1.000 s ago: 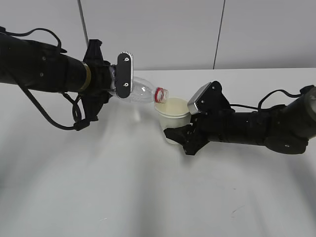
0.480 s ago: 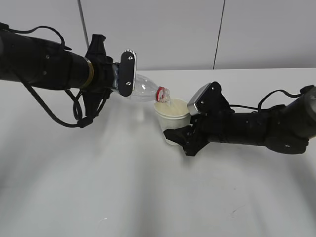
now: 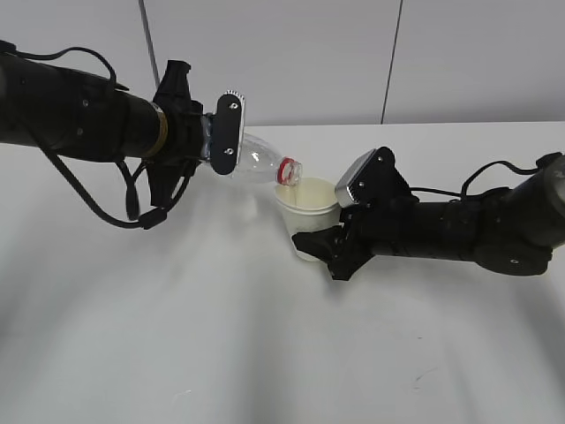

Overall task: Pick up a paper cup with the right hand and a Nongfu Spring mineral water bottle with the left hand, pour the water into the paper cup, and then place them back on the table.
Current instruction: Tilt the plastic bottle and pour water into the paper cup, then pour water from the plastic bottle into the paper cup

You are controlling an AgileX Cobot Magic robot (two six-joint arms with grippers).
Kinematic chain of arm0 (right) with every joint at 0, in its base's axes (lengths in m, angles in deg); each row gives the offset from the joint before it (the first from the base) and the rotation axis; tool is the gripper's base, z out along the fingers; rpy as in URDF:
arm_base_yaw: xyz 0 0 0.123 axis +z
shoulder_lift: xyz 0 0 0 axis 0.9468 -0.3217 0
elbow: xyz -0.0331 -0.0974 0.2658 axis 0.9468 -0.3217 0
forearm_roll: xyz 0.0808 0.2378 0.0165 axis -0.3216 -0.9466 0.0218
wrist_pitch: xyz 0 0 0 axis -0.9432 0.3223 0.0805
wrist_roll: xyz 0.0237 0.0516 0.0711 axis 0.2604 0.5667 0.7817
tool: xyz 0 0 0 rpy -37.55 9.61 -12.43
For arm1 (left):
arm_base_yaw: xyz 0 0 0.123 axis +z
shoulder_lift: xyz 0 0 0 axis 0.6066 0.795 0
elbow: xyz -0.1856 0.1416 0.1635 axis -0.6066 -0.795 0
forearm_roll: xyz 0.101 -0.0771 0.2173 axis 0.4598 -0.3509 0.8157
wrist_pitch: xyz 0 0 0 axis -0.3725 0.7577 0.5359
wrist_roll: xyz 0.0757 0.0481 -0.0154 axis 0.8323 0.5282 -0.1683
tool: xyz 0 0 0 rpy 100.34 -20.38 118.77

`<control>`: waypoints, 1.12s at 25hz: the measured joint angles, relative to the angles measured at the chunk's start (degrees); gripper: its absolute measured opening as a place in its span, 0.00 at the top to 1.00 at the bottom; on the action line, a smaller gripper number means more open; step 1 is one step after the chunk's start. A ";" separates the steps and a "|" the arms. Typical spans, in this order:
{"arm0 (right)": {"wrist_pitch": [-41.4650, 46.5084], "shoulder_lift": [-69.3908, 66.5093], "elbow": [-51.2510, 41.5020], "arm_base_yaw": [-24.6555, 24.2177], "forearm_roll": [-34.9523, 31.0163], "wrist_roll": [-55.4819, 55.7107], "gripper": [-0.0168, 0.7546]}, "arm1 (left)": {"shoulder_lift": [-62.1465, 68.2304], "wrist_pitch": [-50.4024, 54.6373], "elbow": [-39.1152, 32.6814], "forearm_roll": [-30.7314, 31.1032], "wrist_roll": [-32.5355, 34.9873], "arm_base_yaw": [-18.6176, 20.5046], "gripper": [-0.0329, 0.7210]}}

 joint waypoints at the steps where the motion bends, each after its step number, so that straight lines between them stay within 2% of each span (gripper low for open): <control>1: 0.00 0.00 0.00 0.00 0.10 0.00 0.34 | 0.00 0.05 0.00 0.05 0.00 0.00 0.54; 28: -0.10 0.00 0.00 0.00 3.18 0.13 0.34 | 0.00 1.46 0.04 3.91 0.00 0.00 0.54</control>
